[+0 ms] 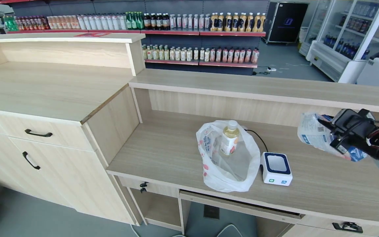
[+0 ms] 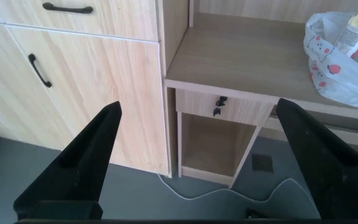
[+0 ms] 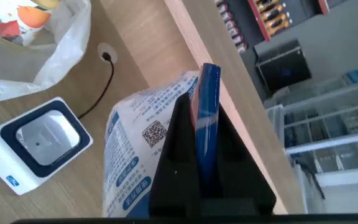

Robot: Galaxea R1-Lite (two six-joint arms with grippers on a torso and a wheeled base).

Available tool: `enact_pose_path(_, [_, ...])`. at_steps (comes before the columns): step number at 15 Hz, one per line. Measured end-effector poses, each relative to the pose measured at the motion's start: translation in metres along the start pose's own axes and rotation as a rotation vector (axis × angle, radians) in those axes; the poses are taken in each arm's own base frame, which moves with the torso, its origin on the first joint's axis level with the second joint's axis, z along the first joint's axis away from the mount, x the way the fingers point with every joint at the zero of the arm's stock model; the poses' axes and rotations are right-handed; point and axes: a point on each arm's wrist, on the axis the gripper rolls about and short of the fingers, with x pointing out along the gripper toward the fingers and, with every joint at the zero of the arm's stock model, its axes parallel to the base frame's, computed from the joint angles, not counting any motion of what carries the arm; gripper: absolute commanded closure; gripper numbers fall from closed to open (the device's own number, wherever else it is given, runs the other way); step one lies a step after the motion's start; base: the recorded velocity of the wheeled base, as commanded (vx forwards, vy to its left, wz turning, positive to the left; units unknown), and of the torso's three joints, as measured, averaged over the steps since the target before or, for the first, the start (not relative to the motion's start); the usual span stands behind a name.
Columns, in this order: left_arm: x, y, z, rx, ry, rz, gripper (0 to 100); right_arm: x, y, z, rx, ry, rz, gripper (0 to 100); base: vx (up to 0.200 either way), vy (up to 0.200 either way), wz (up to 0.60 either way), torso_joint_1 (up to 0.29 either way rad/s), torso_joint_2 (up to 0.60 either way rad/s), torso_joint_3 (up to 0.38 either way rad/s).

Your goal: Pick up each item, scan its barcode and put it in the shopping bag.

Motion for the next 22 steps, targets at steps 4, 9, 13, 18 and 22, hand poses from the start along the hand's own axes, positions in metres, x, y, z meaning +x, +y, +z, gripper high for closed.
enact_pose_path(4, [0.000, 0.000, 0.000, 0.000, -0.001, 0.000, 0, -0.007, -0.003, -0.031, -0.341, -0.145, 0.086, 100, 0.000, 0.000, 0.00, 0.000, 0.00, 0.000])
enact_pose_path(9, [0.000, 0.000, 0.000, 0.000, -0.001, -0.001, 0, -0.018, 0.000, -0.066, -0.499, -0.223, 0.155, 100, 0.000, 0.000, 0.00, 0.000, 0.00, 0.000])
enact_pose_path(13, [0.000, 0.000, 0.000, 0.000, 0.000, -0.001, 0, -0.032, 0.003, -0.088, -0.539, -0.231, 0.201, 100, 0.000, 0.000, 0.00, 0.000, 0.00, 0.000])
enact_pose_path(18, [0.000, 0.000, 0.000, 0.000, -0.001, 0.000, 0, -0.033, 0.011, -0.104, -0.579, -0.278, 0.214, 100, 0.000, 0.000, 0.00, 0.000, 0.00, 0.000])
enact_pose_path(22, [0.000, 0.000, 0.000, 0.000, -0.001, 0.000, 0, -0.029, 0.021, -0.113, -0.529, -0.272, 0.244, 100, 0.000, 0.000, 0.00, 0.000, 0.00, 0.000])
